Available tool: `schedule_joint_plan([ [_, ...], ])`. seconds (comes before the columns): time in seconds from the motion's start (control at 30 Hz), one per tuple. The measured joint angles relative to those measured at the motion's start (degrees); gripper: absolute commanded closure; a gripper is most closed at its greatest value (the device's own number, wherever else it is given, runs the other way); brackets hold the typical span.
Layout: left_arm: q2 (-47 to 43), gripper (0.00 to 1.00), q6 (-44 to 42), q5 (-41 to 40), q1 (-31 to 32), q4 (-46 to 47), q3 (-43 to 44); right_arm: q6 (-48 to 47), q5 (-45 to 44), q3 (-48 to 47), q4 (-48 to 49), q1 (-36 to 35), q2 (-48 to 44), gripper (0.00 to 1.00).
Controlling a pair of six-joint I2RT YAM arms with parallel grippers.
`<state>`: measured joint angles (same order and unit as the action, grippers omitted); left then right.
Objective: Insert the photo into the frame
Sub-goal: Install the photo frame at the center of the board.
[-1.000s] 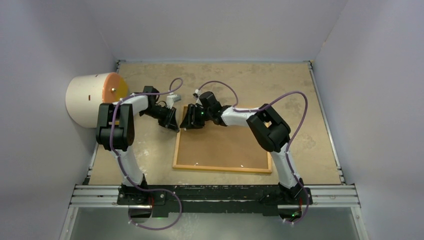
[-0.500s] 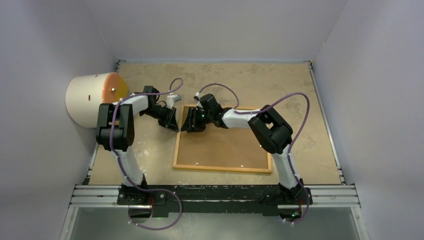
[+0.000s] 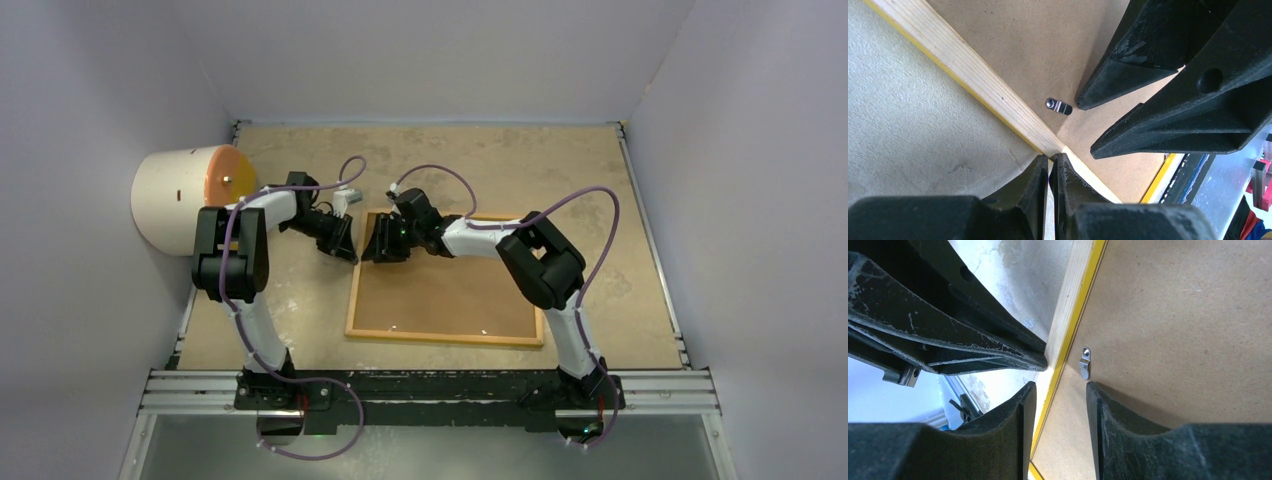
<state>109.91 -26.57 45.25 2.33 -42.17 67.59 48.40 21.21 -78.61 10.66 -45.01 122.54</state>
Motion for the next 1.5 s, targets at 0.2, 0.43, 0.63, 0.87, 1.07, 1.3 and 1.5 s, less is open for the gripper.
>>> schedule_joint_plan([
  [0.2, -0.04, 1.0, 0.0, -0.02, 0.0, -0.04, 0.0, -0.07, -1.2, 0.0, 0.46, 0.02, 0.0, 0.57],
  [0.43, -0.11, 1.0, -0.02, -0.07, 0.0, -0.09, 0.0, -0.09, -1.18, -0.02, 0.79, 0.02, 0.09, 0.59],
  [0.63, -0.11, 1.0, -0.02, -0.07, 0.0, -0.09, 0.0, 0.39, -0.7, -0.02, 2.01, 0.07, 0.57, 0.6],
  [0.87, -0.11, 1.0, -0.02, -0.09, 0.0, -0.11, 0.0, 2.45, 0.66, -0.02, 3.91, 0.07, 1.49, 0.61],
  [1.07, -0.11, 1.0, -0.04, -0.09, 0.0, -0.11, 0.0, 4.79, 1.07, -0.02, 4.94, 0.07, 1.86, 0.63],
  [1.3, -0.13, 1.0, -0.04, -0.07, 0.0, -0.11, 0.0, 10.1, 0.28, 4.11, 10.51, 0.04, 1.31, 0.63],
  [1.5, -0.13, 1.0, -0.04, -0.07, 0.0, -0.11, 0.0, 16.28, -1.2, 7.06, 15.5, 0.02, 1.03, 0.63],
])
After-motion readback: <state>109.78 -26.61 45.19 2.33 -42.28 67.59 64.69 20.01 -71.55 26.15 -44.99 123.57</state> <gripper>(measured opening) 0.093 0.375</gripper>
